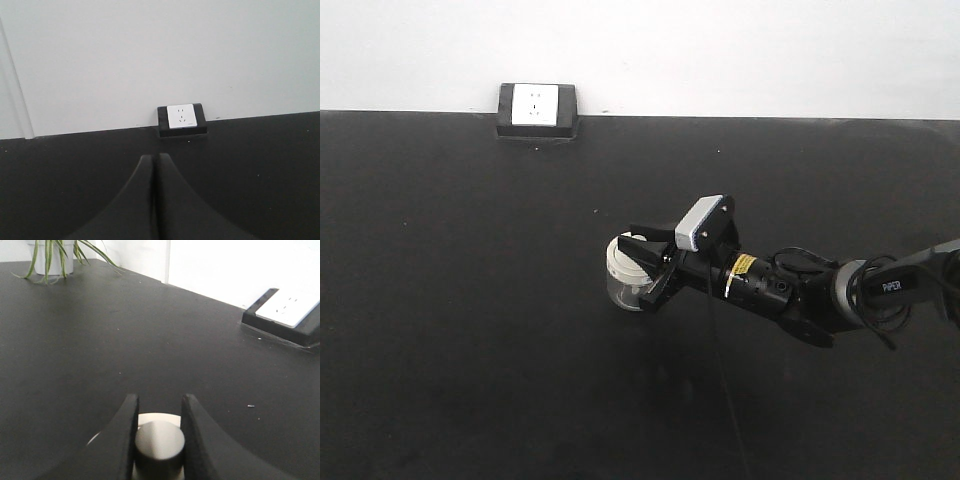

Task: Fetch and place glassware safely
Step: 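Extend the right gripper forward over the countertop and lower the jar, then set the jar on the countertop and open the right gripper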

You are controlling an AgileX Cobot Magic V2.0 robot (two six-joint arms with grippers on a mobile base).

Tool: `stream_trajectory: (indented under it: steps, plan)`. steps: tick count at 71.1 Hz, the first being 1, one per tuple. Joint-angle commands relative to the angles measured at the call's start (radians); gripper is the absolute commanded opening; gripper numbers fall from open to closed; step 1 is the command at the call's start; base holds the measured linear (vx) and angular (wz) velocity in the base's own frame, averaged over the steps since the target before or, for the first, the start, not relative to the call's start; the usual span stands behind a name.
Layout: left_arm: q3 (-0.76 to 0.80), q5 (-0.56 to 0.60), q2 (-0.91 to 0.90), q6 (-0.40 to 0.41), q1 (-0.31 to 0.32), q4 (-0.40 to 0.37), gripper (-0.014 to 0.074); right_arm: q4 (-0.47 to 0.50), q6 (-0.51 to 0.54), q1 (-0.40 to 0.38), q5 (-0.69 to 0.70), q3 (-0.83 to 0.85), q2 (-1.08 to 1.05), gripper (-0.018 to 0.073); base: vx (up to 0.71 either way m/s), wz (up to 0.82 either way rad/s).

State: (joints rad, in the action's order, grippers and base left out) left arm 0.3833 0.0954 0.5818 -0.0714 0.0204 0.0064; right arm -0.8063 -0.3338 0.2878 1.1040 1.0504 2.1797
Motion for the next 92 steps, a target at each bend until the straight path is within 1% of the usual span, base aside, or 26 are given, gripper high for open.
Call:
stream_trajectory:
  steps: [1, 19, 25, 30, 40, 41, 53, 57, 63, 70, 83, 92]
  plan:
    - [0.025, 0.066, 0.007, 0.003, 0.006, -0.006, -0.0007, 0.039, 0.031, -0.005, 0.095, 0.026, -0.049, -0.0001, 0.00, 0.00]
    - [0.025, 0.066, 0.007, 0.003, 0.006, -0.006, -0.0007, 0.039, 0.031, -0.005, 0.084, 0.026, -0.050, 0.0008, 0.00, 0.00]
    - [0.025, 0.066, 0.007, 0.003, 0.006, -0.006, -0.0007, 0.038, 0.030, -0.005, 0.084, 0.025, -0.050, 0.0039, 0.00, 0.00]
    - [0.025, 0.066, 0.007, 0.003, 0.006, -0.006, -0.0007, 0.038, 0.030, -0.005, 0.086, 0.024, -0.050, 0.0086, 0.00, 0.00]
    - [0.025, 0.066, 0.007, 0.003, 0.006, -0.006, -0.0007, 0.039, 0.031, -0.005, 0.086, 0.024, -0.050, 0.0242, 0.00, 0.00]
    - [0.025, 0.066, 0.007, 0.003, 0.006, -0.006, -0.0007, 0.039, 0.031, -0.005, 0.086, 0.024, -0.050, 0.0275, 0.00, 0.00]
    - [0.025, 0.066, 0.007, 0.003, 0.006, -0.006, -0.0007, 0.050, 0.033, -0.005, 0.086, 0.024, -0.050, 0.0516, 0.00, 0.00]
    - [0.025, 0.066, 0.007, 0.003, 0.006, -0.006, -0.0007, 0.063, 0.034, -0.005, 0.086, 0.024, -0.050, 0.0573, 0.00, 0.00]
    - [0.025, 0.066, 0.007, 0.003, 0.006, -0.006, -0.0007, 0.079, 0.034, -0.005, 0.086, 0.024, -0.050, 0.0625, 0.00, 0.00]
    - [0.025, 0.066, 0.007, 0.003, 0.006, -0.006, -0.0007, 0.081, 0.034, -0.005, 0.086, 0.024, -0.050, 0.0629, 0.00, 0.00]
    - [0.025, 0.066, 0.007, 0.003, 0.006, -0.006, -0.0007, 0.081, 0.034, -0.005, 0.084, 0.024, -0.052, 0.0597, 0.00, 0.00]
    - [0.025, 0.066, 0.007, 0.003, 0.006, -0.006, -0.0007, 0.081, 0.034, -0.005, 0.023, 0.020, -0.075, 0.0591, 0.00, 0.00]
